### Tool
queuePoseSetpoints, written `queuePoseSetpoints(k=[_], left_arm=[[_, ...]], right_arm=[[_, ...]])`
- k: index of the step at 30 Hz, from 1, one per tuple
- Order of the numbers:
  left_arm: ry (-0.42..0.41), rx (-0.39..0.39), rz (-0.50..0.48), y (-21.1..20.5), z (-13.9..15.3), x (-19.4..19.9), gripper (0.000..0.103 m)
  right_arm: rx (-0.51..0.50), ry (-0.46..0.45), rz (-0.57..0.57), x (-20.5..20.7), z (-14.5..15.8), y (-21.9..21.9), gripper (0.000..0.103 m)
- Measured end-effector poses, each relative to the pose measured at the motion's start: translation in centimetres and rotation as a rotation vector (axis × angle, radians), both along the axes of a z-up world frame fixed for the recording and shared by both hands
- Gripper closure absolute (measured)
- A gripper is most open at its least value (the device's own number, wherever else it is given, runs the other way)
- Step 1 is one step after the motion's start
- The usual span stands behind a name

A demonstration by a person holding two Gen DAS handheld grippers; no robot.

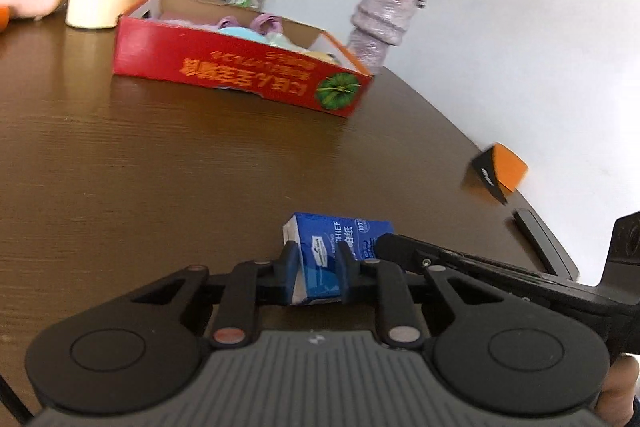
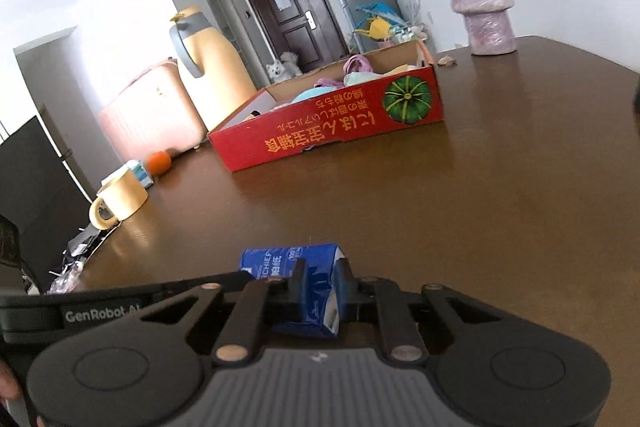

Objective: Organize soft objects
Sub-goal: 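Carry the tissue pack with both tools over the box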

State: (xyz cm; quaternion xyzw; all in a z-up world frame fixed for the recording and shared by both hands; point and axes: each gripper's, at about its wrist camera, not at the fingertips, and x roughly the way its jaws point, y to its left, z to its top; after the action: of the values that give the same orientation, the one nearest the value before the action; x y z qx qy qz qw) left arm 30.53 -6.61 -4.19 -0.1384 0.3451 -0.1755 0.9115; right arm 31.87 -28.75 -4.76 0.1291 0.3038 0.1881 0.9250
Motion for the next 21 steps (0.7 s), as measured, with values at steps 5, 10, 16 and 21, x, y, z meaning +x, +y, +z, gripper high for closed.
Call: queuePoseSetpoints(k=[5,10,16,21], left_arm=[[-0.049,0.007,-0.026,-1.3,1.8,-1.5,0.083],[-0.088,-0.013,-0.048,-2.1,3.0,-0.5,0.083],[-0.229,0.006,-0.052,-3.6,7.8,7.1,0.083],[-0.262,-0.05,-0.071,-3.7,12.5,20.0,0.083]], right_arm=[[0.032,-0.045,-0.032,-2.1,1.3,-1.4,0.089],[0.034,-0.068,-0.054,-1.4,2.4,-2.4,0.089],[-0.06,-0.218,-0.071,5.8,7.8,-2.3,0.089],[-0.02,-0.14,-0.074,20.7,11.3,-3.3,0.089]])
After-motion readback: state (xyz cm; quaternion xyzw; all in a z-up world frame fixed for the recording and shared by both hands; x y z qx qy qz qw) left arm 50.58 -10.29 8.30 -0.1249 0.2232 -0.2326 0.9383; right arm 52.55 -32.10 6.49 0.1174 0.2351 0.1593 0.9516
